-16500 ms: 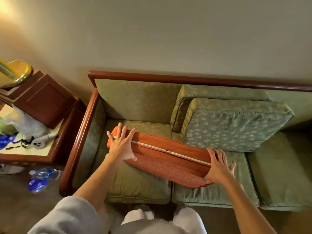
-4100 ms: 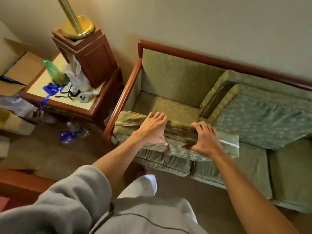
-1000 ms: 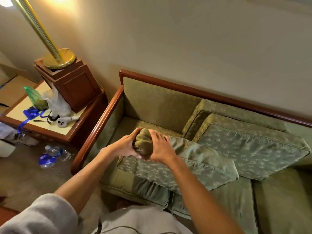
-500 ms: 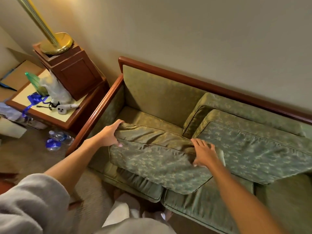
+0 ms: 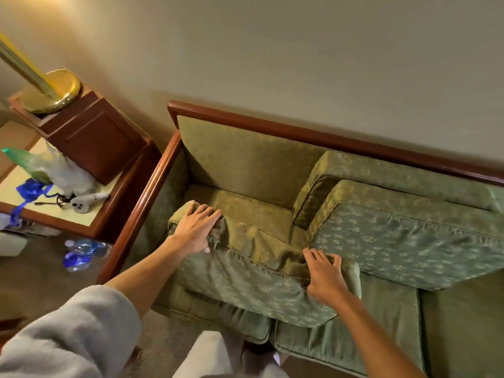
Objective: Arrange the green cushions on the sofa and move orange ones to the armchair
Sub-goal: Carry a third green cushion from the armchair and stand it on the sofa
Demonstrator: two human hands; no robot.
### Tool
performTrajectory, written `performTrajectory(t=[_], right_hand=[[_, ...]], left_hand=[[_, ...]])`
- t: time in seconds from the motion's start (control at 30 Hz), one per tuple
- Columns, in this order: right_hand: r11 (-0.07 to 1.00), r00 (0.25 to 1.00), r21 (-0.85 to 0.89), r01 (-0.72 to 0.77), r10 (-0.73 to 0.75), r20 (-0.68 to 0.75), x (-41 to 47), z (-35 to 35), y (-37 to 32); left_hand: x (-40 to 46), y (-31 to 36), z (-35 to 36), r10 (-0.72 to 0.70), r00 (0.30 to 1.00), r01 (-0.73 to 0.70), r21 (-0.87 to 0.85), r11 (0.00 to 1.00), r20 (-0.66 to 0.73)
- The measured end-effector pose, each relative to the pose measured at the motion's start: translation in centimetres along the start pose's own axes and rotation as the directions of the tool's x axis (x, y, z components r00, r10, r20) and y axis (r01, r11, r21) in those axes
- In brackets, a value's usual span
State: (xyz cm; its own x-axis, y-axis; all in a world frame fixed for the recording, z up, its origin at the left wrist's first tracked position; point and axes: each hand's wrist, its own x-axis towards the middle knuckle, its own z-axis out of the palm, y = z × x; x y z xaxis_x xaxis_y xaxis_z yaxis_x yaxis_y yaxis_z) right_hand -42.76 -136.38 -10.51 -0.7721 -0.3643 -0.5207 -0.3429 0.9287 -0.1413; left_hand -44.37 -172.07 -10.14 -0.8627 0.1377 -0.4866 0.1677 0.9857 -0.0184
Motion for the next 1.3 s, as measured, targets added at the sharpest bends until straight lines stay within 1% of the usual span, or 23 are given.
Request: performTrajectory(t=[0.07,0.13,0.2,0.3,0.4,0.5,0.57,0.6,0.67,0.7,0.77,0.83,0.93,1.0,1.13,1.3], right_hand=[[0.999,1.0,0.03,-0.028,0.029,-0.011,0.2,-1.1,-1.1],[0.999,1.0,0.03,-0.019,0.019,-0.003,0.4,-2.7,-2.0],[0.999,1.0,0.035,-0.003,0.004,-0.022,1.5,-4.8,-3.3],[0.999,0.997,0.005,0.039,-0.038,-0.072,3.5,-9.3,-6.0],[0.999,0.986,-0.04,0.037,-0.043,-0.164,6.5,-14.2,-8.1],[0.998,0.962,-0.051,0.027,-0.039,-0.271,10.5,-17.8,-8.7],[0.998,0.955,-0.057,0.002,-0.018,-0.296,14.1,-19.1,-8.8],[0.998,0.959,-0.058,-0.019,0.002,-0.285,16.1,-19.2,-8.6],[0.995,0.973,-0.046,-0.088,0.076,-0.219,19.8,-18.0,-8.1],[0.99,0.976,-0.035,-0.137,0.129,-0.176,21.6,-17.0,-7.7],[0.971,0.969,-0.043,-0.235,0.23,-0.086,24.9,-14.7,-6.8],[0.958,0.957,-0.036,-0.284,0.281,-0.073,27.6,-13.7,-5.8],[0.951,0.95,0.005,-0.308,0.308,-0.05,31.0,-14.5,-4.8],[0.946,0.945,0.002,-0.323,0.323,-0.056,32.3,-14.6,-4.4],[0.946,0.943,-0.048,-0.321,0.314,-0.113,33.0,-13.6,-4.1],[0.943,0.942,-0.063,-0.327,0.321,-0.096,33.4,-14.0,-3.9]], left_hand=[[0.6,-1.7,-1.1,0.083,0.996,-0.083,0.037,0.996,0.008],[0.1,-3.1,-1.4,0.143,0.989,-0.143,0.03,0.989,0.023],[-0.6,-5.4,-2.0,0.174,0.985,-0.174,0.031,0.984,0.012],[-0.7,-10.0,-4.6,0.153,0.988,-0.153,0.028,0.988,-0.02],[0.9,-14.6,-8.7,0.124,0.988,-0.119,0.057,0.991,-0.096],[3.7,-17.8,-12.7,0.086,0.977,-0.083,0.021,0.996,-0.195],[6.6,-19.1,-14.6,0.039,0.974,-0.036,0.018,0.999,-0.224],[8.4,-19.6,-15.0,0.012,0.974,-0.009,0.017,1.0,-0.226],[11.9,-19.9,-13.8,-0.033,0.981,0.026,-0.043,0.999,-0.192],[13.7,-19.8,-12.5,-0.049,0.986,0.036,-0.084,0.996,-0.16],[16.7,-19.1,-9.3,-0.075,0.992,0.066,-0.09,0.994,-0.103],[19.5,-19.0,-7.6,-0.115,0.984,0.106,-0.066,0.992,-0.138],[23.8,-20.1,-8.7,-0.121,0.986,0.108,-0.108,0.988,-0.118],[25.7,-20.6,-9.3,-0.138,0.986,0.125,-0.128,0.984,-0.097],[26.7,-19.9,-8.4,-0.177,0.979,0.166,-0.115,0.979,-0.101],[27.1,-19.5,-9.2,-0.206,0.977,0.2,-0.099,0.975,-0.059]])
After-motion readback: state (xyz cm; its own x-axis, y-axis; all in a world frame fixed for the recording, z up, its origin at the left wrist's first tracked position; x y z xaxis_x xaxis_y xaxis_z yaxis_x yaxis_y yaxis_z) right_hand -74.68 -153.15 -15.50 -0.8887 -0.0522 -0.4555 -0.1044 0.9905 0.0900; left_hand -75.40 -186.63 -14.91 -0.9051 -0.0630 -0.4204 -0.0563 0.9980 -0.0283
